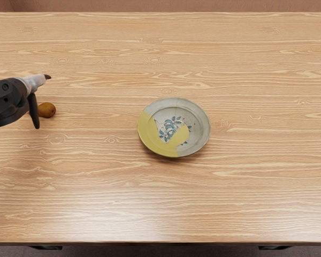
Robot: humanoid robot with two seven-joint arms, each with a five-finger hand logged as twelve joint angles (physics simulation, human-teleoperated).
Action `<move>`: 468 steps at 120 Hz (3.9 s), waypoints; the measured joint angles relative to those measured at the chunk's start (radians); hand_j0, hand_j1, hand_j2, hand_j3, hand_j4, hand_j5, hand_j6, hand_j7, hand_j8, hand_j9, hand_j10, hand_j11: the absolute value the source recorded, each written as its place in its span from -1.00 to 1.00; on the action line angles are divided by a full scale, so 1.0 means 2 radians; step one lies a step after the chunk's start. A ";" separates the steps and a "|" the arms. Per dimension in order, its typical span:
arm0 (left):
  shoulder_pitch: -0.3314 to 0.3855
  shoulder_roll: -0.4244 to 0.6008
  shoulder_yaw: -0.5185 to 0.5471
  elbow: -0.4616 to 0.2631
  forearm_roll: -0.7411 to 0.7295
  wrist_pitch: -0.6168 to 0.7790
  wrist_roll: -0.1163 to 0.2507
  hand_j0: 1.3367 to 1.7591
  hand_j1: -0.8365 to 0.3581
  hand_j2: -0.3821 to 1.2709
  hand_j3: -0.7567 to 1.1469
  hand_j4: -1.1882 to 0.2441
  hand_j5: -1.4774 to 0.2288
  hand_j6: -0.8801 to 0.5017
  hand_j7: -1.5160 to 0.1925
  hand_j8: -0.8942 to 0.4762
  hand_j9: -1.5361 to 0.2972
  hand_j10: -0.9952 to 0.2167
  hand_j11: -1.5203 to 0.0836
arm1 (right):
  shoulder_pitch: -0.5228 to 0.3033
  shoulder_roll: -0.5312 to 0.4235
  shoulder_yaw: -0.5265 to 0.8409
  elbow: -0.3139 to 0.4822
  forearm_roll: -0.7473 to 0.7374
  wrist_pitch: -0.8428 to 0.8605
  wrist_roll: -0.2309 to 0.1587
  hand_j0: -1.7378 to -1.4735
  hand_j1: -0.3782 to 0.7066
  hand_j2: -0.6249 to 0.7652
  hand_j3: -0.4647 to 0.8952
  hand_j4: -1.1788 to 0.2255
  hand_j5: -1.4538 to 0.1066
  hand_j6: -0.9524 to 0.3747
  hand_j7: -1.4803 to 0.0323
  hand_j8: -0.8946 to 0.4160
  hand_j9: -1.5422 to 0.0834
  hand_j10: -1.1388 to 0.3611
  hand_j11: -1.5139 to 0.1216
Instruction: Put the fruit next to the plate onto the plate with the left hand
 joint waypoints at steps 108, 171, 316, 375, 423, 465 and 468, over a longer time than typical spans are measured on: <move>0.011 -0.045 0.044 0.050 0.005 0.062 0.000 0.52 0.60 -0.49 -0.20 0.38 0.44 -0.01 0.48 0.02 0.40 0.32 0.58 | 0.000 0.000 0.001 0.000 0.000 0.000 0.000 -0.40 -0.95 -0.10 -0.32 0.68 0.86 0.43 0.96 0.36 0.90 0.52 0.85; 0.012 -0.056 0.054 0.055 0.004 0.071 0.000 0.52 0.39 -0.46 -0.21 0.23 0.27 -0.17 0.32 -0.14 0.25 0.14 0.41 | 0.000 0.000 0.001 0.000 0.000 0.000 0.001 -0.40 -0.95 -0.10 -0.32 0.68 0.86 0.43 0.96 0.37 0.90 0.52 0.85; 0.026 -0.055 0.057 0.057 0.008 0.068 0.000 0.54 -0.10 -0.60 0.33 -0.21 -0.22 -0.40 -0.25 -0.38 -0.27 -0.19 -0.21 | 0.000 0.000 0.001 0.000 0.000 0.000 0.001 -0.40 -0.95 -0.10 -0.32 0.68 0.86 0.43 0.96 0.36 0.90 0.52 0.85; 0.002 -0.055 0.056 0.036 -0.001 0.061 0.000 0.45 -0.15 -0.35 -0.06 -0.12 -0.34 -0.43 -0.31 -0.67 -0.37 -0.60 -0.30 | 0.001 0.000 0.001 0.000 0.000 0.000 0.001 -0.40 -0.95 -0.10 -0.32 0.68 0.86 0.43 0.96 0.36 0.90 0.52 0.85; -0.052 -0.095 0.055 -0.023 0.000 0.047 0.000 0.47 -0.22 -0.10 -0.18 -0.09 -0.36 -0.45 -0.31 -0.73 -0.37 -0.50 -0.30 | 0.001 0.000 0.001 0.000 0.000 0.000 0.001 -0.40 -0.95 -0.10 -0.32 0.68 0.86 0.43 0.96 0.36 0.90 0.52 0.85; -0.084 -0.158 0.057 -0.054 0.003 0.025 0.000 0.48 -0.18 -0.19 -0.20 -0.11 -0.35 -0.42 -0.29 -0.68 -0.35 -0.48 -0.28 | 0.001 0.000 0.000 0.000 0.000 0.000 0.001 -0.40 -0.95 -0.10 -0.32 0.68 0.86 0.43 0.96 0.36 0.90 0.52 0.85; -0.088 -0.155 0.057 -0.061 0.002 0.025 0.000 0.48 -0.16 -0.21 -0.20 -0.12 -0.35 -0.43 -0.30 -0.67 -0.35 -0.48 -0.28 | 0.001 0.000 0.000 0.000 0.000 0.000 0.001 -0.40 -0.95 -0.10 -0.32 0.68 0.86 0.43 0.96 0.36 0.90 0.52 0.85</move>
